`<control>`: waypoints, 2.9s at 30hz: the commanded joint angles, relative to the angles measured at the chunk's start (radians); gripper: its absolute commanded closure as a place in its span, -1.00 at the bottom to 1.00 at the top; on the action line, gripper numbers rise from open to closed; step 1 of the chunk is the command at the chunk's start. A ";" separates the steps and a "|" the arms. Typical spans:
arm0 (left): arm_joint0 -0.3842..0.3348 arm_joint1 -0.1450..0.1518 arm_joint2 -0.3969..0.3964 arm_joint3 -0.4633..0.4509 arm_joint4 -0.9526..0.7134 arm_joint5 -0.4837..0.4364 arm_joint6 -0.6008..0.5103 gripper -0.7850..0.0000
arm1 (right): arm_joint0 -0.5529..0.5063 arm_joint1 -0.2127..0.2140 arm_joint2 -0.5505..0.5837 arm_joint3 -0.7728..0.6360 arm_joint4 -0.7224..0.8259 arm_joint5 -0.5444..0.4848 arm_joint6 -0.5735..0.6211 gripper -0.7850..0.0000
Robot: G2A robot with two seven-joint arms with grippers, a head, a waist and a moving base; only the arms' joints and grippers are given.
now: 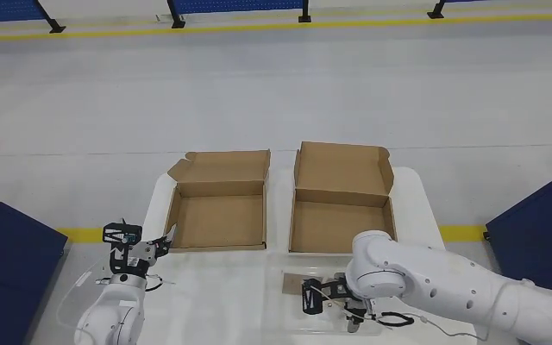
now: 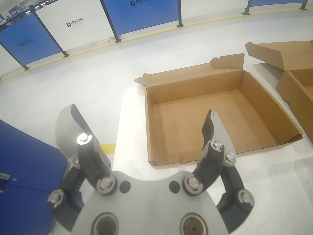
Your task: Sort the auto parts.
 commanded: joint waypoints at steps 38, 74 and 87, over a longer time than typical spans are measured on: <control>0.000 0.000 0.000 0.000 0.000 0.000 0.000 -1.00 | -0.094 -0.040 0.001 0.091 -0.164 0.021 -0.075 -1.00; 0.000 0.000 0.000 0.000 0.000 0.000 0.000 -1.00 | -0.189 -0.052 0.077 0.162 -0.273 0.047 -0.148 0.18; 0.000 0.000 0.000 0.000 0.000 0.000 0.000 -1.00 | -0.222 -0.061 0.109 0.174 -0.325 0.075 -0.160 0.31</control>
